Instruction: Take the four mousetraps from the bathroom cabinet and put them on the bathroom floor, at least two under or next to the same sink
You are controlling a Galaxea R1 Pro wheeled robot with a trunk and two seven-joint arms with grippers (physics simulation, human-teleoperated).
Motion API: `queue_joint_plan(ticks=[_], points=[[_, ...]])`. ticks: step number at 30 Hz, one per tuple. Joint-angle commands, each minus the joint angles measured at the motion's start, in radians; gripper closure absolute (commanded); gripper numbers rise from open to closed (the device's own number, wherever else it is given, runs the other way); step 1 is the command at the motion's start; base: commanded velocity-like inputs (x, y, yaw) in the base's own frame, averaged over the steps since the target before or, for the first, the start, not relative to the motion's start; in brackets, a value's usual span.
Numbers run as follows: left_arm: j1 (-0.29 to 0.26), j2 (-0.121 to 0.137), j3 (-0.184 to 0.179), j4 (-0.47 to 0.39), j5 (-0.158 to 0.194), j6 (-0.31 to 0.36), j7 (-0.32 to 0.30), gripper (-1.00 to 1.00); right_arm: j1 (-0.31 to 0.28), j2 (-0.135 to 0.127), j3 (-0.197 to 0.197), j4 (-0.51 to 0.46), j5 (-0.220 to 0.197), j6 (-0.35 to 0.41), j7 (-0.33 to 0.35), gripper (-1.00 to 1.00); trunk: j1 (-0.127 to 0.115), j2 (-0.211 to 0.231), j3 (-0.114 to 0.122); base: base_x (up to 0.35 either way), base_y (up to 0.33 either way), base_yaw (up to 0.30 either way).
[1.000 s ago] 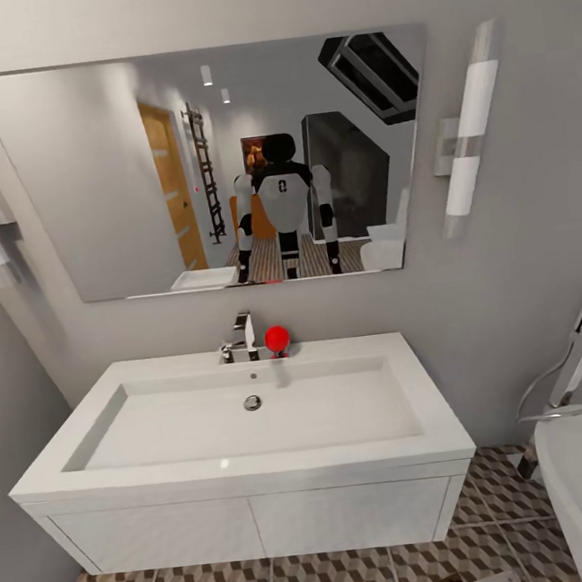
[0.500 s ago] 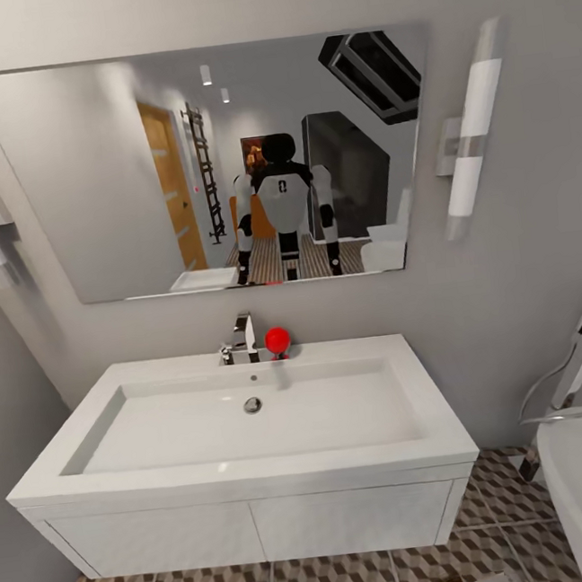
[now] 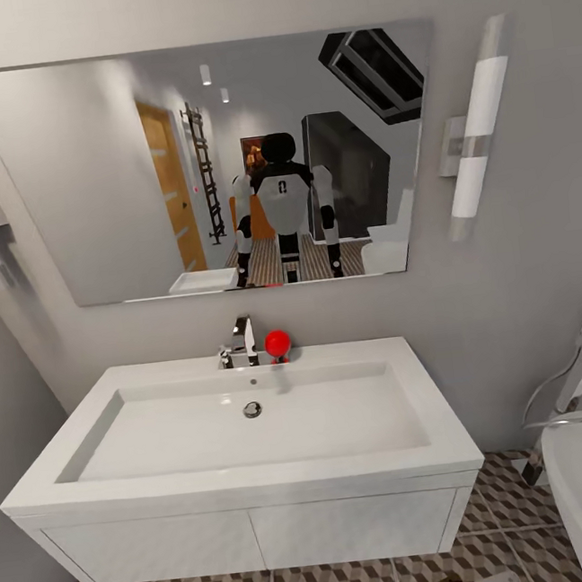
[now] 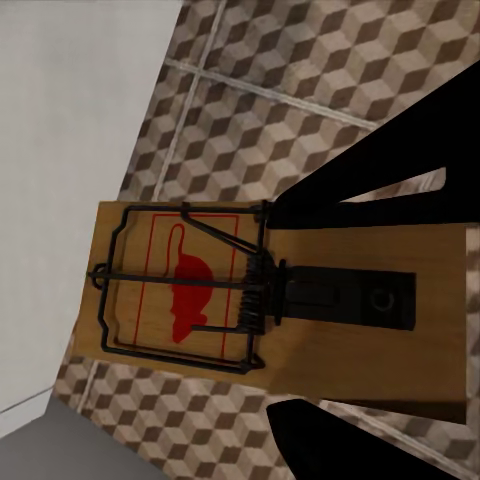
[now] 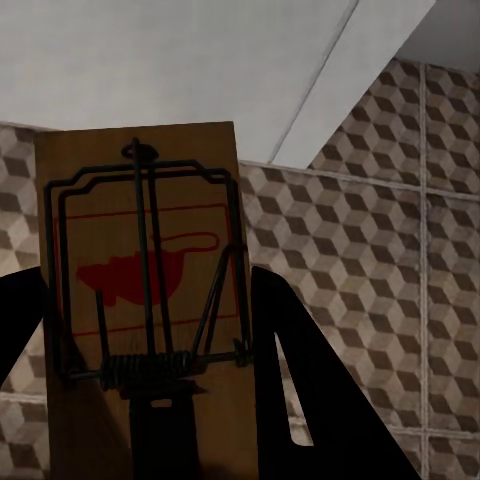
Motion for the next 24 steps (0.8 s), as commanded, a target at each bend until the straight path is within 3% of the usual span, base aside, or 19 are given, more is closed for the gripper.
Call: queue_joint_plan(ticks=[1, 6, 24], points=[[-0.001, 0.0, -0.006, 0.001, 0.01, -0.001, -0.008, 1.0, -0.002, 0.001, 0.009, 0.003, -0.01, -0.006, 0.001, 1.0, 0.0, -0.002, -0.002, 0.0, 0.0, 0.0], [-0.001, 0.001, -0.007, -0.003, 0.01, 0.003, -0.012, 1.0, -0.002, 0.001, 0.008, 0.003, -0.012, -0.006, 0.001, 1.0, 0.0, -0.002, -0.002, 0.0, 0.0, 0.0], [-0.004, 0.001, -0.007, -0.002, 0.011, 0.002, -0.001, 1.0, -0.002, 0.001, 0.01, 0.003, -0.013, -0.003, 0.001, 1.0, 0.069, -0.128, -0.058, 0.0, 0.0, 0.0]])
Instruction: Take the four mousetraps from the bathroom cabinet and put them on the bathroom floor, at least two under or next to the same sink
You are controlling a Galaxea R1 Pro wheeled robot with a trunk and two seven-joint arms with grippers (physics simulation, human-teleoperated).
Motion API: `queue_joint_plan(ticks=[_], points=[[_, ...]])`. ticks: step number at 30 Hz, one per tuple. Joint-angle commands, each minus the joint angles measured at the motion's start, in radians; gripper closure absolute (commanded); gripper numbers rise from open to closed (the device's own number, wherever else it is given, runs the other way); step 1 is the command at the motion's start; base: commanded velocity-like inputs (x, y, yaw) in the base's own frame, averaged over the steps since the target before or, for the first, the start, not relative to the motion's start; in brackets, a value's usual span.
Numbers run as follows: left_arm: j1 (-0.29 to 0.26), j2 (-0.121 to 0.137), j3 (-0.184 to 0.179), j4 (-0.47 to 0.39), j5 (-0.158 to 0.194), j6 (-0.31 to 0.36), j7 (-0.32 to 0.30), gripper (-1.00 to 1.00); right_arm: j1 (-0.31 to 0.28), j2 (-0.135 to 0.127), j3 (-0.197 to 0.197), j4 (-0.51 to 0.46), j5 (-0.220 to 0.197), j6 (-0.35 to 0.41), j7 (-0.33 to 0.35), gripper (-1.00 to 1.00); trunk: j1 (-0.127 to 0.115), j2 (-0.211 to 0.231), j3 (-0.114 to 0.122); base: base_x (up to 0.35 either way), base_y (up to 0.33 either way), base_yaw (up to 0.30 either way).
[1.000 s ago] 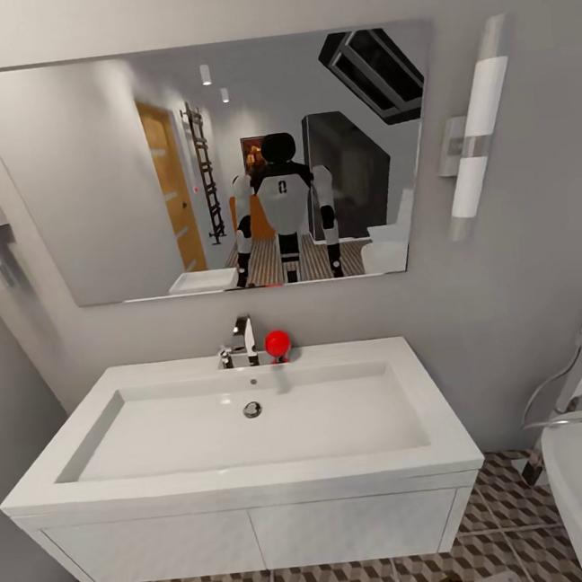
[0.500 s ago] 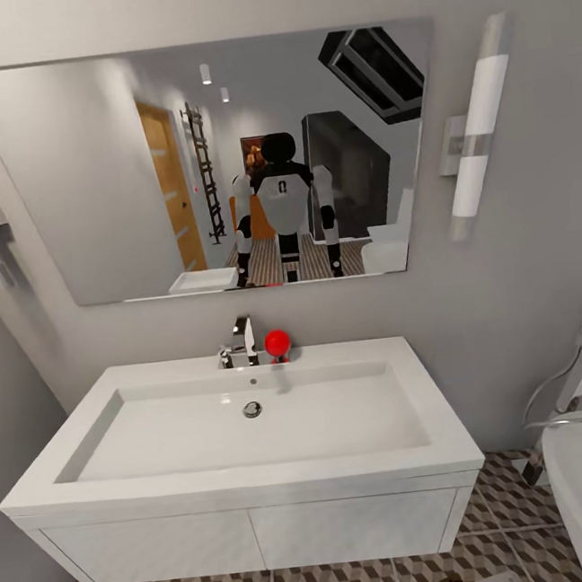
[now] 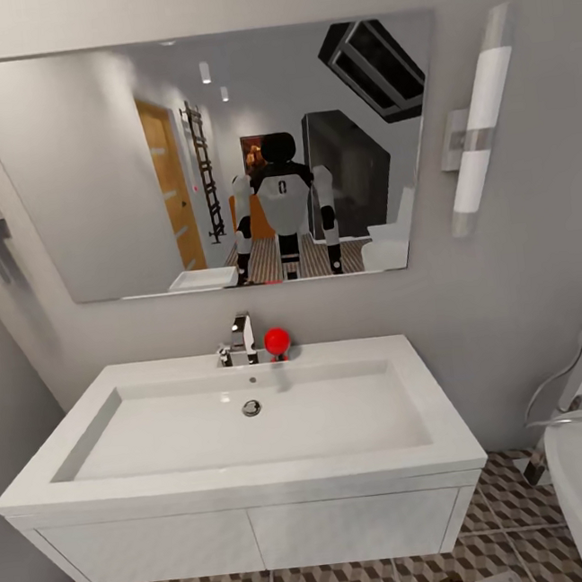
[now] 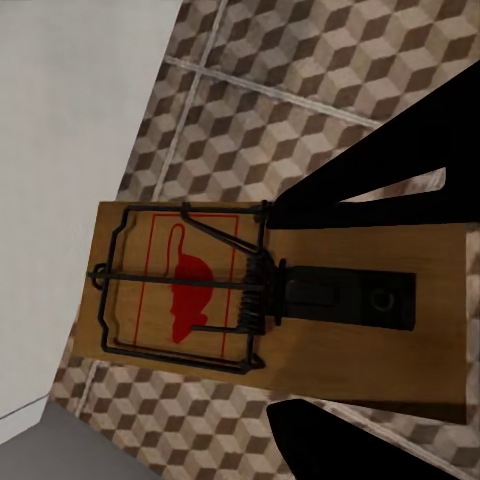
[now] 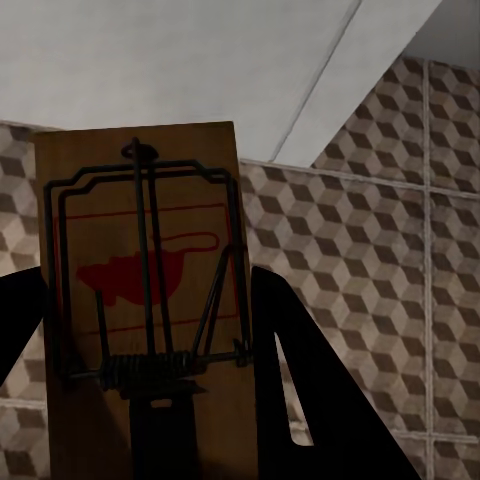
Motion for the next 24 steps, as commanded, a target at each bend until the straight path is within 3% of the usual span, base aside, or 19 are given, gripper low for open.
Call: queue_joint_plan(ticks=[1, 7, 12, 18, 20, 22, 24], points=[[-0.002, 0.0, -0.006, 0.002, 0.01, -0.002, -0.007, 1.0, -0.002, 0.001, 0.009, 0.003, -0.01, -0.005, 0.001, 1.0, 0.004, -0.009, -0.005, 0.0, 0.0, 0.0], [-0.041, 0.0, -0.007, 0.001, 0.007, 0.015, -0.006, 1.0, -0.002, 0.001, 0.009, 0.003, -0.01, -0.003, -0.008, 1.0, 0.027, -0.051, -0.024, 0.0, 0.0, 0.0], [-0.091, -0.002, -0.011, 0.001, 0.006, 0.135, 0.014, 1.0, -0.002, 0.001, 0.008, 0.003, -0.01, -0.001, -0.009, 1.0, 0.046, -0.086, -0.039, 0.0, 0.0, 0.0], [-0.124, -0.006, -0.014, 0.001, 0.004, 0.173, 0.063, 1.0, -0.002, 0.001, 0.007, 0.003, -0.015, 0.007, -0.012, 1.0, 0.069, -0.128, -0.058, 0.0, 0.0, 0.0], [-0.132, -0.01, -0.02, 0.001, -0.019, 0.179, 0.072, 1.0, -0.002, 0.001, 0.007, 0.003, -0.013, 0.006, -0.012, 1.0, 0.077, -0.142, -0.064, 0.0, 0.0, 0.0], [-0.136, -0.014, -0.026, 0.001, -0.073, 0.186, 0.077, 1.0, -0.002, 0.001, 0.007, 0.003, -0.011, 0.004, -0.012, 1.0, 0.085, -0.156, -0.071, 0.0, 0.0, 0.0], [-0.138, -0.019, -0.027, -0.001, -0.106, 0.188, 0.077, 1.0, -0.001, 0.001, 0.008, 0.003, -0.01, 0.002, -0.011, 1.0, 0.085, -0.156, -0.071, 0.0, 0.0, 0.0]])
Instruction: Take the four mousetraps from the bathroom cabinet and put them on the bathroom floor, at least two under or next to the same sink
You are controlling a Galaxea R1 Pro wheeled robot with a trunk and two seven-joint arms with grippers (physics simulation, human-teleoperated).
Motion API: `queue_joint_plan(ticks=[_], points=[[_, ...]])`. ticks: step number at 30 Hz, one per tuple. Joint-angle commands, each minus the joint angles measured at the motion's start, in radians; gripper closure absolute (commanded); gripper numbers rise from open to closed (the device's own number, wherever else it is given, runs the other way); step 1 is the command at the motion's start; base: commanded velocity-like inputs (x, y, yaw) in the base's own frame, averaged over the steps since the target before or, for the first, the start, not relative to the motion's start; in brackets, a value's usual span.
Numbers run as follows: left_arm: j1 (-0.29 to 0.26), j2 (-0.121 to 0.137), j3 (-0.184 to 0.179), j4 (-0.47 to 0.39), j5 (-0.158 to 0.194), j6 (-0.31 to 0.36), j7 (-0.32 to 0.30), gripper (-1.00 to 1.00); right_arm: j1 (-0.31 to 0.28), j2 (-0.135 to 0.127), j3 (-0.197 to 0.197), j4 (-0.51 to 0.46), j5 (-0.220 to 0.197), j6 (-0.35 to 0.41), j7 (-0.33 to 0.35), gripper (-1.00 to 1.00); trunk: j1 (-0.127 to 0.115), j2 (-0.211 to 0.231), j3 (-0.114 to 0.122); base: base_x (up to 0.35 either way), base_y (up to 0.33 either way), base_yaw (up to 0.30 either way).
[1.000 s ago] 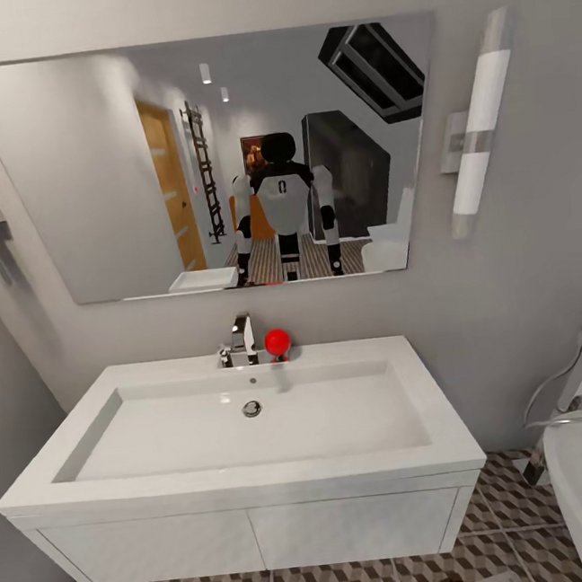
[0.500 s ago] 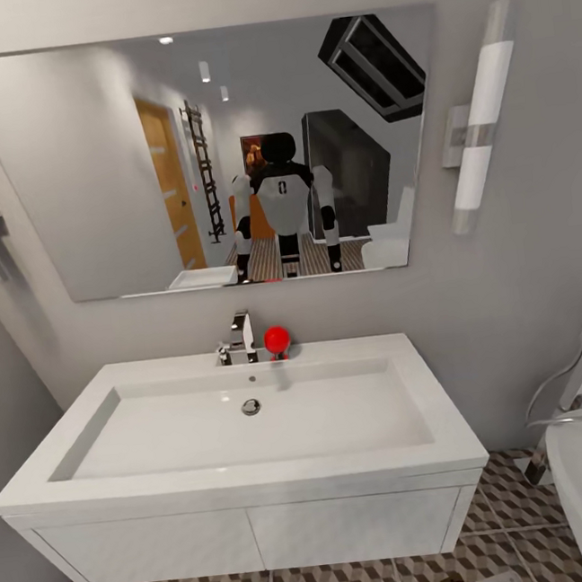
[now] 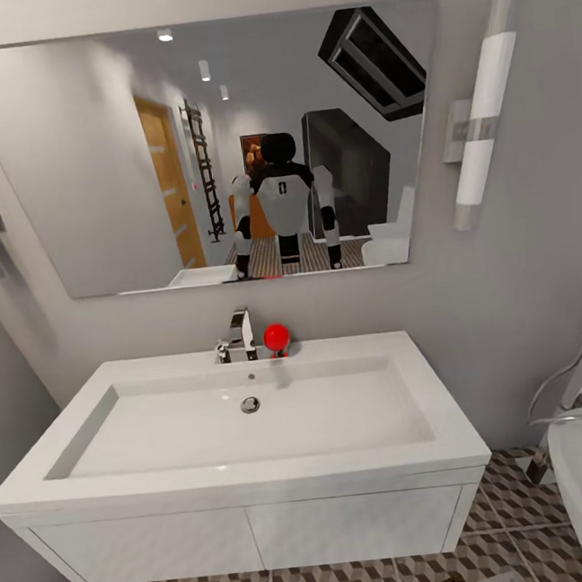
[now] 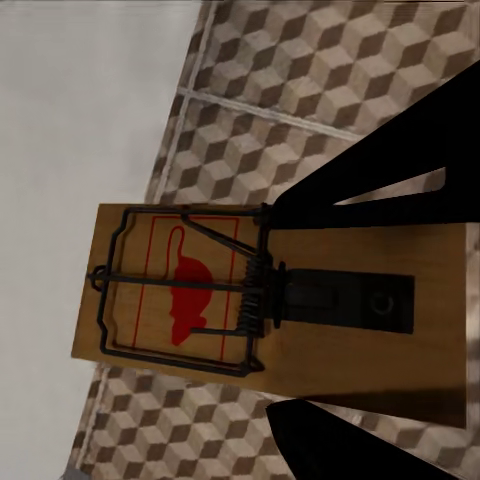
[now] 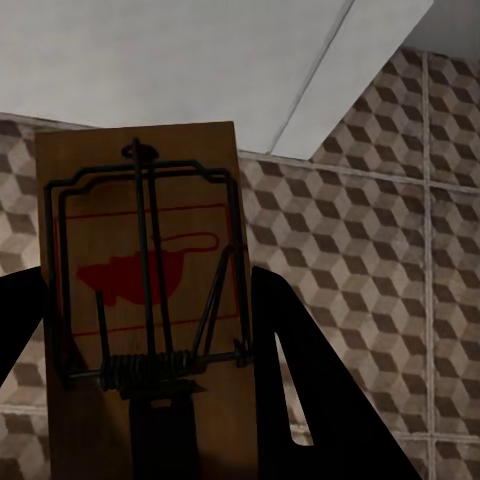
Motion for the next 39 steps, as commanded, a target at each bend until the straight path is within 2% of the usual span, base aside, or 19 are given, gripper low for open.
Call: queue_joint_plan(ticks=[1, 7, 20, 37, 38, 39], points=[[-0.001, -0.002, -0.007, 0.001, -0.001, -0.002, 0.0, 1.0, -0.001, 0.001, 0.009, 0.003, -0.009, -0.006, 0.001, 1.0, 0.0, -0.001, -0.001, 0.0, 0.0, 0.0], [-0.001, 0.004, 0.003, -0.001, -0.002, -0.011, -0.008, 1.0, -0.001, 0.001, 0.008, 0.003, -0.008, -0.01, 0.002, 1.0, 0.0, -0.001, -0.001, 0.0, 0.0, 0.0], [-0.001, -0.003, -0.005, -0.001, -0.008, -0.006, -0.007, 1.0, -0.002, 0.001, 0.008, 0.003, -0.008, -0.011, 0.003, 1.0, 0.0, -0.001, -0.001, 0.0, 0.0, 0.0], [-0.001, -0.004, -0.007, -0.001, -0.013, 0.002, 0.003, 1.0, -0.002, 0.001, 0.005, 0.003, -0.018, -0.006, 0.024, 1.0, 0.065, -0.12, -0.055, 0.0, 0.0, 0.0], [-0.001, -0.004, -0.007, -0.001, -0.013, 0.002, 0.003, 1.0, -0.002, 0.001, 0.005, 0.003, -0.018, -0.006, 0.029, 1.0, 0.069, -0.127, -0.058, 0.0, 0.0, 0.0], [-0.001, -0.004, -0.008, -0.001, -0.013, 0.002, 0.003, 1.0, -0.002, 0.001, 0.005, 0.002, -0.018, -0.006, 0.062, 1.0, 0.073, -0.134, -0.061, 0.0, 0.0, 0.0]])
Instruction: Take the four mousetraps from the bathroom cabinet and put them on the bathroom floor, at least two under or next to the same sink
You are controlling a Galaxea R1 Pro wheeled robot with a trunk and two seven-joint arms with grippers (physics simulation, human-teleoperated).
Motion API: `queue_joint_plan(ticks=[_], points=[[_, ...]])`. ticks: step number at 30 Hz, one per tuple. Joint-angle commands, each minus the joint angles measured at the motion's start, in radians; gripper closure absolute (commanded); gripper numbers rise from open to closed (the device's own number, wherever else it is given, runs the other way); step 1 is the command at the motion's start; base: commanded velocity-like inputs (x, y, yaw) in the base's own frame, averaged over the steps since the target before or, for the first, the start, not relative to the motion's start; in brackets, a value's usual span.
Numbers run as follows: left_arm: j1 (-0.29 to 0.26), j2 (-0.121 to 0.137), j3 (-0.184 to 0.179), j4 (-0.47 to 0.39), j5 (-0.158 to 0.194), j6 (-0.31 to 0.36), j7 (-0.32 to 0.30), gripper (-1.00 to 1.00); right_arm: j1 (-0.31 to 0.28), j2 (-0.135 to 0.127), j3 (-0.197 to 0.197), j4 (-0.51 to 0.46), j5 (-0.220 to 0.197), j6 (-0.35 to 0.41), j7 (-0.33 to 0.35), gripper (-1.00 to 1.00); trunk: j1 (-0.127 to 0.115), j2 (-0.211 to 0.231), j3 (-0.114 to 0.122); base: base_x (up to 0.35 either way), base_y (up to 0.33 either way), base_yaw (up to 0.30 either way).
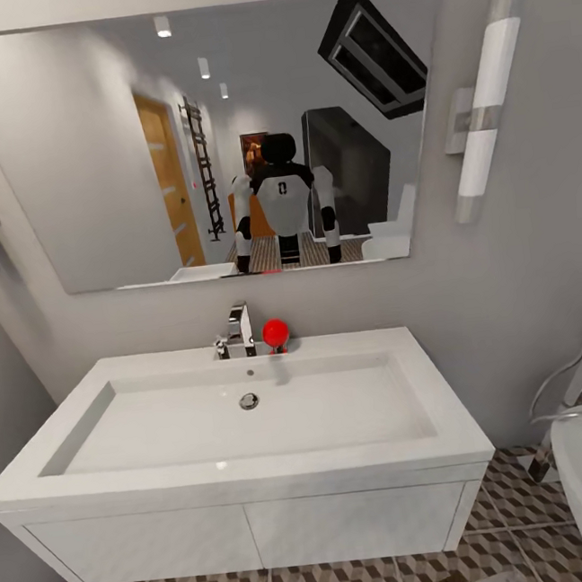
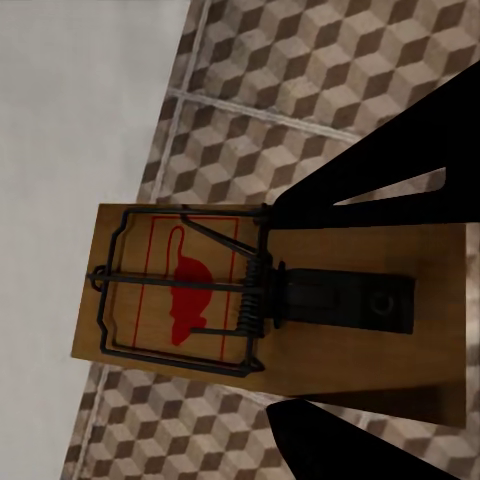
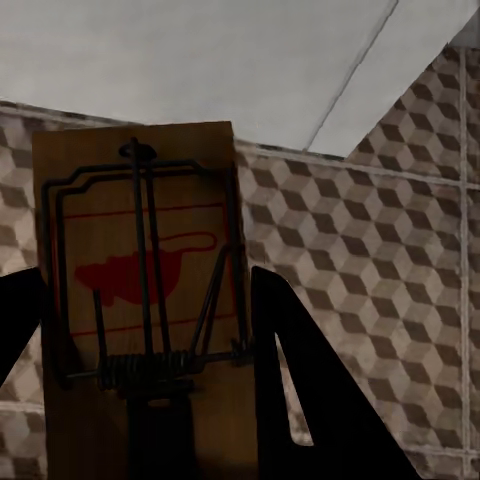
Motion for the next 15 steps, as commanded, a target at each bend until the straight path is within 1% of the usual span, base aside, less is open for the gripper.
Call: queue_joint_plan(ticks=[1, 3, 5, 7, 11, 15], points=[[-0.001, 0.0, -0.008, 0.001, 0.005, -0.002, 0.001, 1.0, -0.001, -0.001, 0.007, 0.004, -0.014, -0.007, 0.067, 1.0, 0.004, -0.008, -0.004, 0.0, 0.0, 0.0], [-0.001, 0.0, -0.008, 0.001, 0.005, -0.002, 0.001, 1.0, -0.002, -0.005, 0.005, 0.004, -0.015, -0.008, 0.133, 1.0, 0.012, -0.022, -0.011, 0.0, 0.0, 0.0], [-0.001, 0.0, -0.008, 0.001, 0.005, -0.002, 0.001, 1.0, -0.002, -0.006, 0.003, 0.005, -0.016, -0.007, 0.151, 1.0, 0.019, -0.036, -0.017, 0.0, 0.0, 0.0], [-0.001, 0.0, -0.008, 0.001, 0.005, -0.003, 0.001, 1.0, -0.002, -0.005, 0.002, 0.005, -0.017, -0.006, 0.114, 1.0, 0.027, -0.05, -0.023, 0.0, 0.0, 0.0], [-0.001, 0.0, -0.007, 0.001, 0.005, -0.004, 0.001, 1.0, -0.001, -0.001, 0.003, 0.004, -0.016, -0.005, -0.032, 1.0, 0.042, -0.078, -0.036, 0.0, 0.0, 0.0], [-0.001, -0.001, -0.008, 0.001, 0.005, -0.004, 0.001, 1.0, -0.001, 0.0, 0.002, 0.004, -0.016, -0.005, -0.061, 1.0, 0.058, -0.106, -0.048, 0.0, 0.0, 0.0]])
